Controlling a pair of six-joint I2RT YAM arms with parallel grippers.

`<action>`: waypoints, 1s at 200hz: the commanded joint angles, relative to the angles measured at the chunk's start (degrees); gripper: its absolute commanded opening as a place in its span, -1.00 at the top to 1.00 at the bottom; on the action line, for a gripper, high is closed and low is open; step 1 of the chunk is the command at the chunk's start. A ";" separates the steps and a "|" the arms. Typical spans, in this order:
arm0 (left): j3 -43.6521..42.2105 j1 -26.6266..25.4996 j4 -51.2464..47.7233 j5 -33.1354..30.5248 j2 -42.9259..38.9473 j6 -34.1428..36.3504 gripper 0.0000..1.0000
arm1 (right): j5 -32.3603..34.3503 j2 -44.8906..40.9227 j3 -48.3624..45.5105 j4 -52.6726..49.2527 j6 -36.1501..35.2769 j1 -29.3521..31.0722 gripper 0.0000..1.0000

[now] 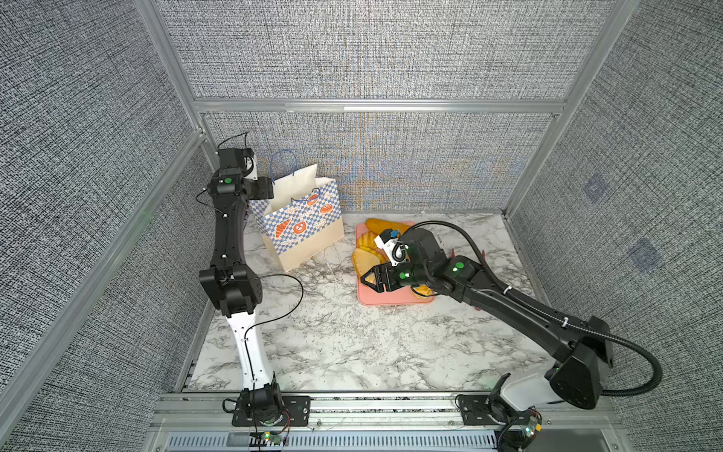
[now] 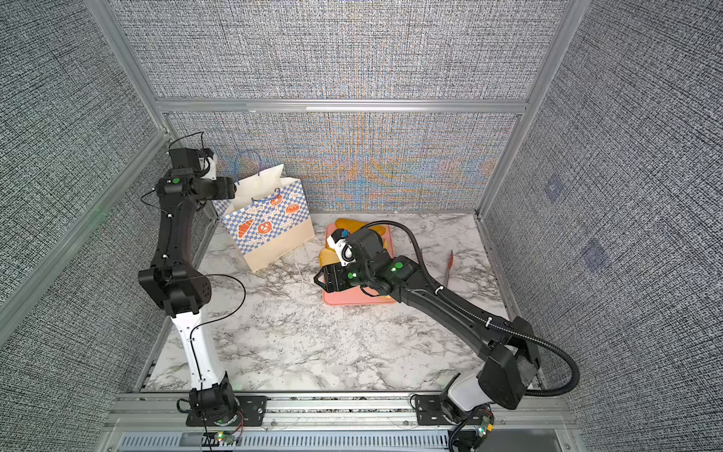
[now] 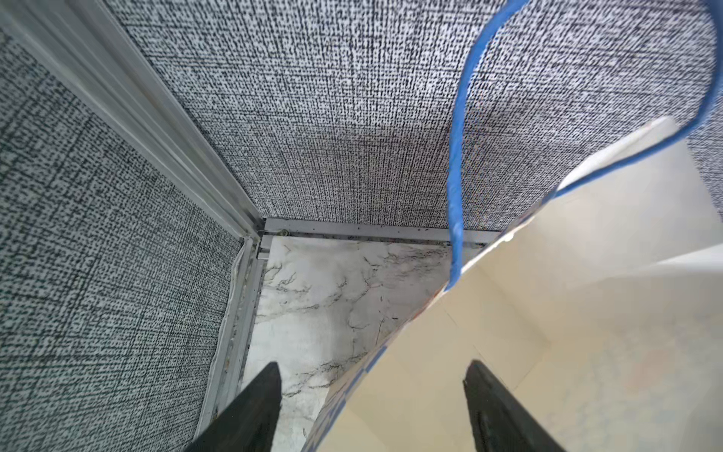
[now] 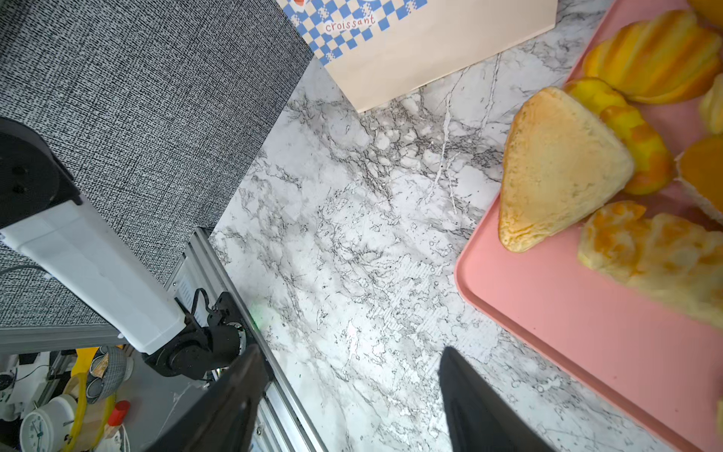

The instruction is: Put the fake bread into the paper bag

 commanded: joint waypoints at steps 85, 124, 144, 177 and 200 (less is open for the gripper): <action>0.58 0.01 0.69 1.71 2.22 -1.67 -0.09 | 4.08 2.31 2.01 -2.06 1.26 2.64 -0.40; 0.59 0.01 -0.60 1.44 1.36 -2.44 0.13 | 4.32 2.26 1.30 -1.79 1.84 2.80 -0.37; 0.53 0.01 -1.45 1.53 0.61 -3.17 0.19 | 6.22 2.09 1.63 -3.12 2.31 2.81 -0.35; 0.23 0.03 -2.43 1.99 -0.65 -5.30 0.50 | 10.75 3.19 4.18 -9.12 3.99 2.71 -0.42; 0.05 0.00 -3.19 3.13 -1.09 -7.07 0.73 | 12.60 4.23 6.26 -13.87 5.08 2.66 -0.43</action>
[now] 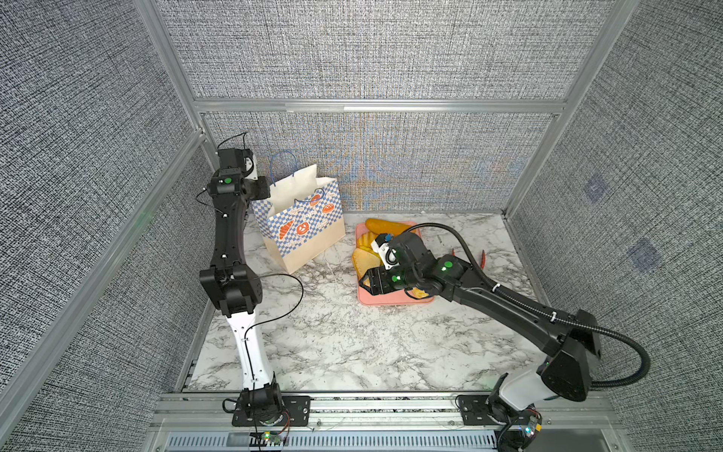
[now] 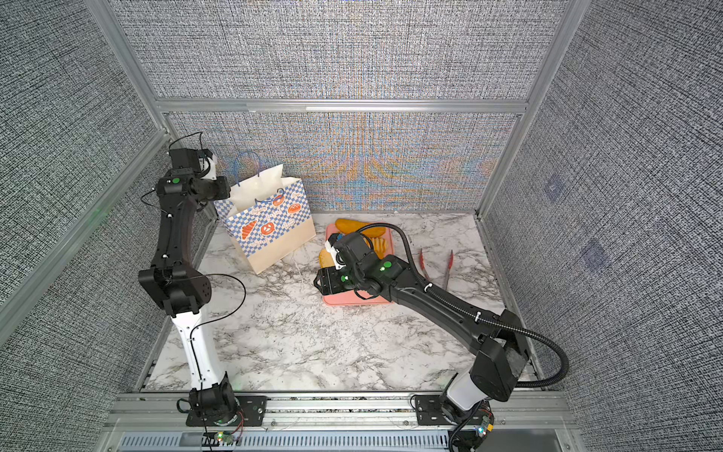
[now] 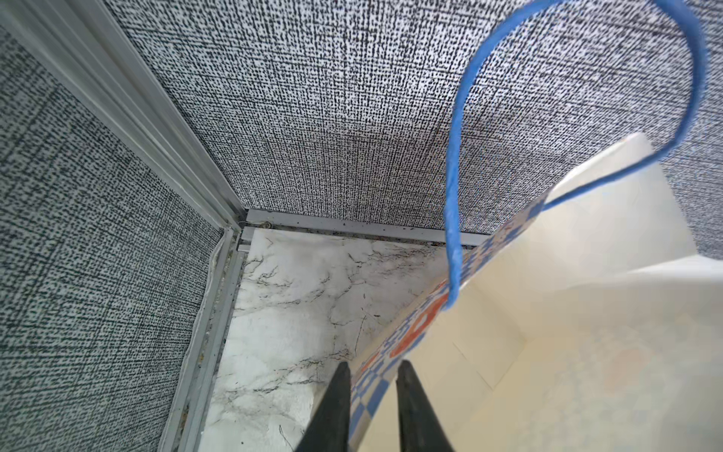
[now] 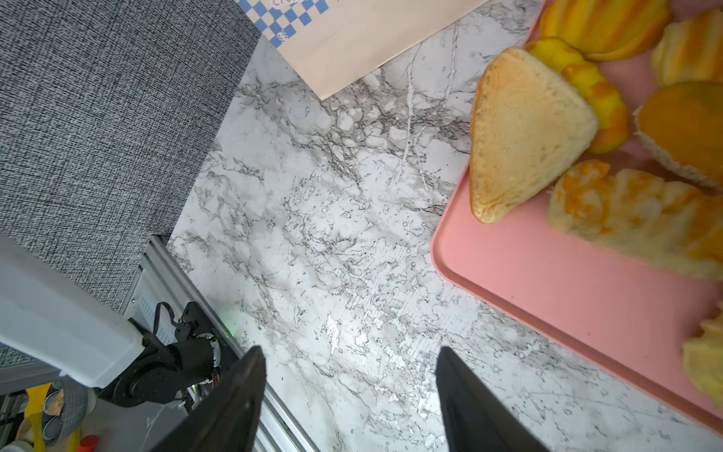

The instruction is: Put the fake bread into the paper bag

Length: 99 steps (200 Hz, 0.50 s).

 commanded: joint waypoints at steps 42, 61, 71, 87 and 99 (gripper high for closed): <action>-2.08 -0.23 -2.63 2.77 -1.32 -3.70 0.68 | 6.59 -3.18 -0.81 -7.21 2.24 -0.11 -0.46; -2.88 -0.31 -2.67 1.84 -1.55 -3.78 0.09 | 6.64 -5.43 -2.70 -6.33 1.78 -0.11 -0.47; -3.67 -0.32 -2.15 1.90 -1.89 -3.53 0.00 | 6.75 -6.34 -3.58 -6.04 1.57 -0.16 -0.46; -4.02 -0.32 -1.67 1.12 -1.70 -3.17 -0.02 | 7.15 -7.65 -4.77 -5.41 1.54 -0.11 -0.46; -3.84 -0.31 -1.73 0.80 -1.33 -2.93 0.00 | 7.75 -8.45 -5.56 -4.74 1.77 -0.19 -0.46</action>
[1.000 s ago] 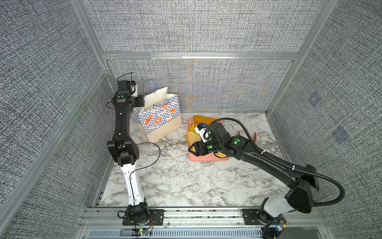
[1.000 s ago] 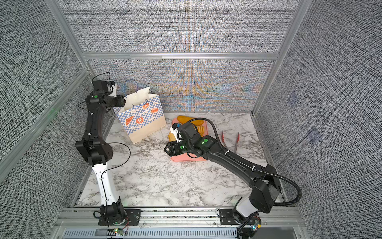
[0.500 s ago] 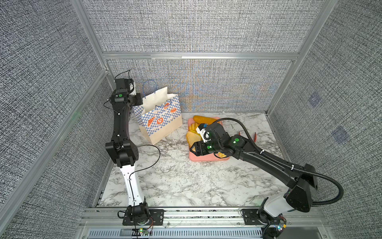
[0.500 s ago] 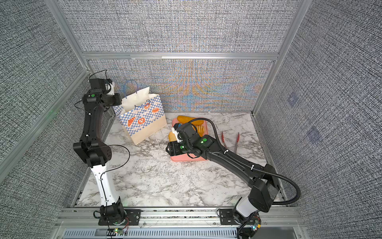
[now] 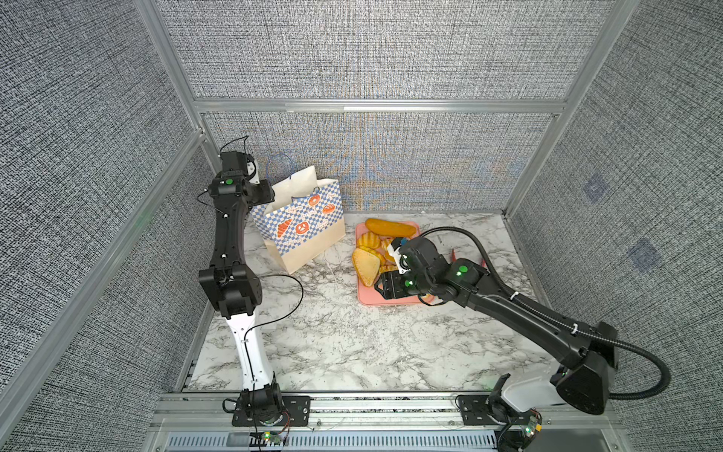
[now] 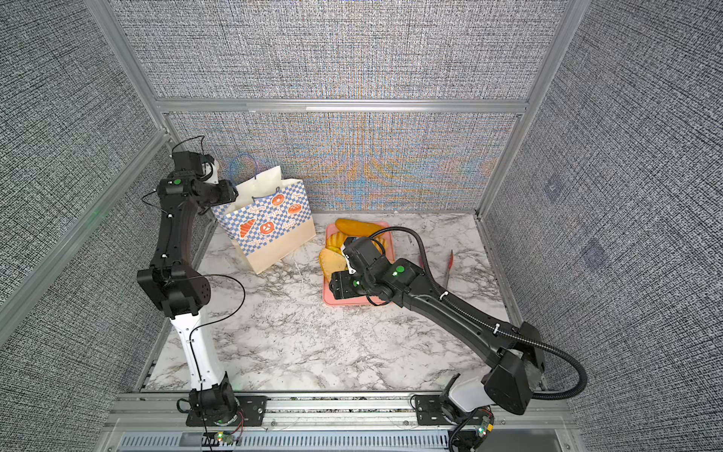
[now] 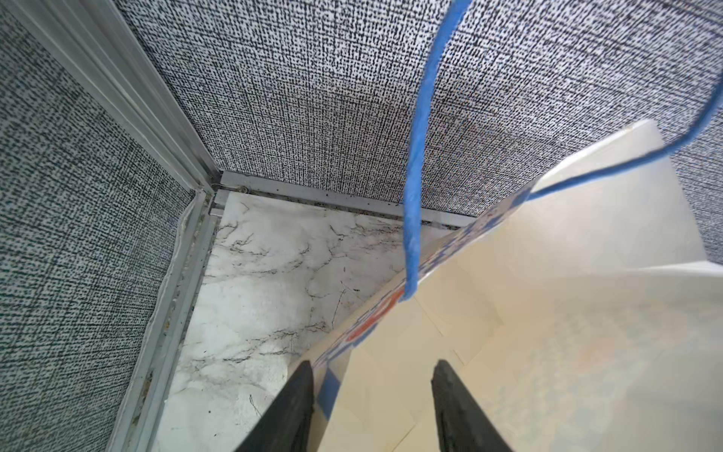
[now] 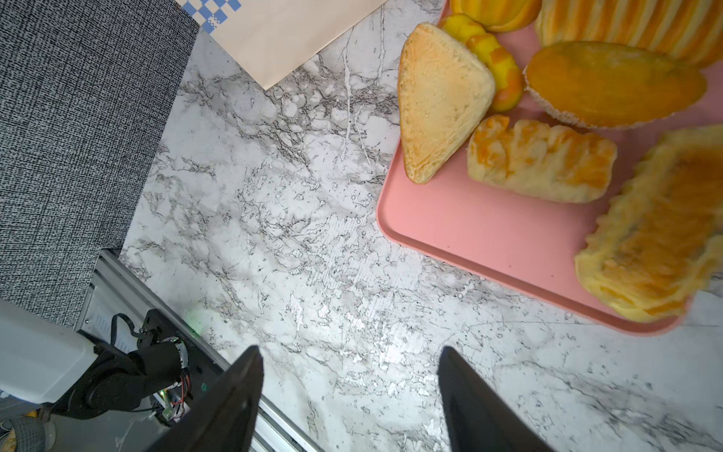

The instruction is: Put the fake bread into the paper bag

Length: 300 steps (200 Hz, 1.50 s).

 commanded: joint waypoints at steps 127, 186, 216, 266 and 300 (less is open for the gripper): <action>0.42 -0.82 3.63 -9.09 -3.35 7.17 -0.39 | 0.92 -1.58 -1.44 4.13 -0.56 0.03 -0.44; 1.65 -0.79 3.98 -4.63 -1.69 11.84 -0.46 | -3.14 0.38 -0.09 4.38 -2.12 0.05 -0.43; 3.96 -0.65 3.03 -0.71 1.00 11.80 -0.47 | -4.26 0.60 -0.09 5.04 -1.91 0.03 -0.43; 5.66 -0.70 2.36 -0.83 4.22 11.87 -0.36 | -5.52 1.39 -0.09 5.77 -1.08 0.05 -0.42; 5.96 -0.70 2.32 -0.87 4.76 11.69 0.06 | -5.76 1.74 -0.34 6.47 -0.35 0.09 -0.42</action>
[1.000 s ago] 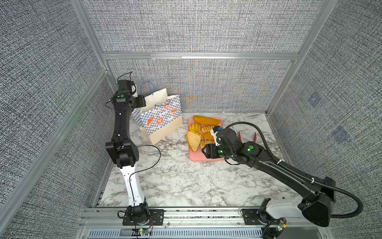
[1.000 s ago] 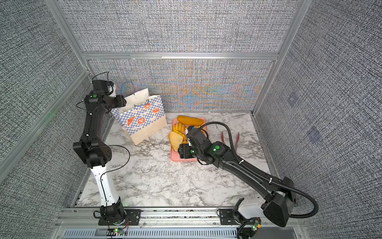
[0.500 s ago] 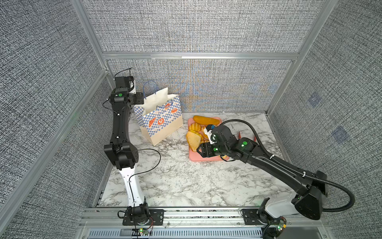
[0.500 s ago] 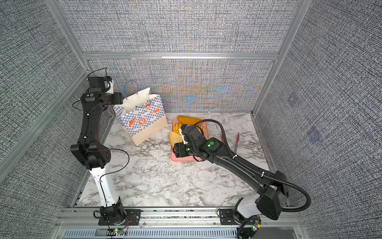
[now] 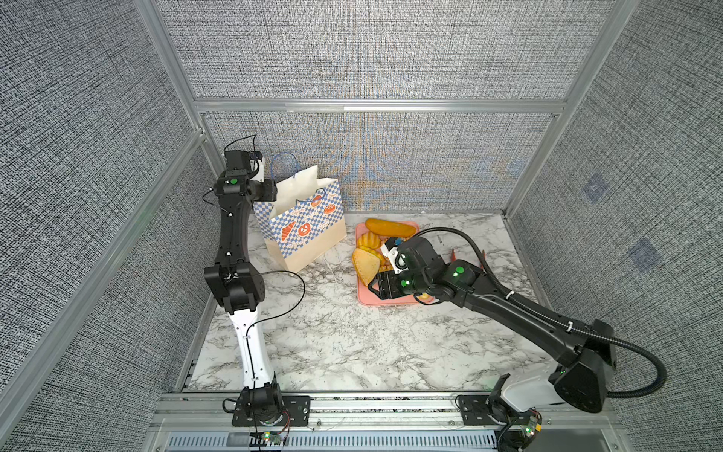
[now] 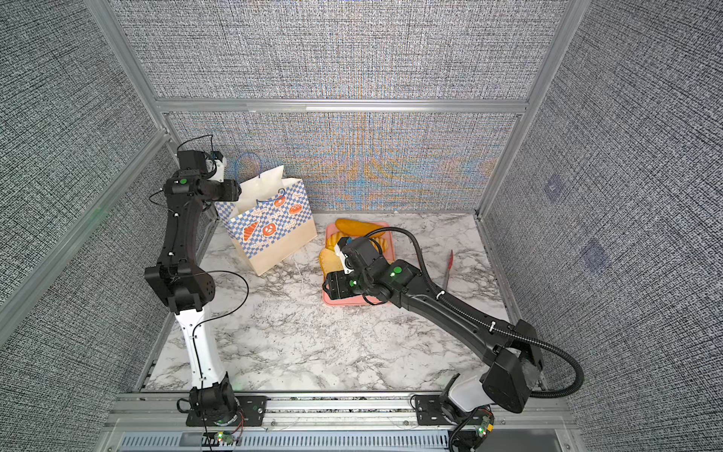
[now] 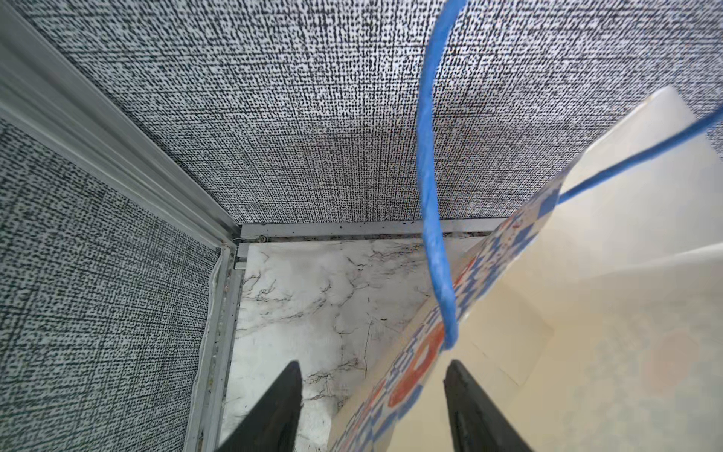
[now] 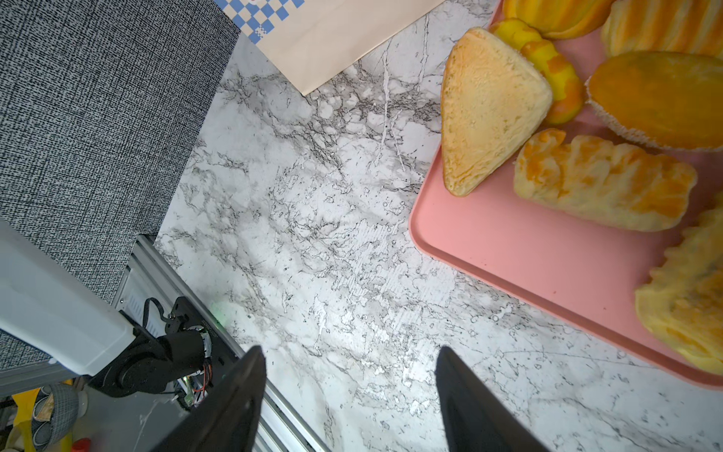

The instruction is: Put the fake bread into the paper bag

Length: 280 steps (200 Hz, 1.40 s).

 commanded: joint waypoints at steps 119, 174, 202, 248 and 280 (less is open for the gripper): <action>-9.48 0.04 -4.23 -0.90 -8.54 -6.48 1.00 | 8.03 -2.12 3.61 -8.59 0.27 -1.38 0.10; -18.59 0.04 -6.29 0.85 -17.33 -10.69 1.00 | 24.78 -0.26 12.94 -26.25 -0.43 -1.72 -0.03; -25.60 0.04 -7.11 2.86 -23.35 -13.44 1.00 | 31.73 -3.42 11.01 -26.38 -2.15 -1.72 -0.07; -43.98 0.04 -2.93 6.46 -35.87 -18.58 1.00 | 30.84 -11.30 4.24 -20.68 -7.60 -2.36 -0.29; -53.10 -0.01 -1.23 6.76 -45.40 -20.90 1.00 | 27.83 -15.51 0.99 -17.35 -10.67 -2.84 -0.42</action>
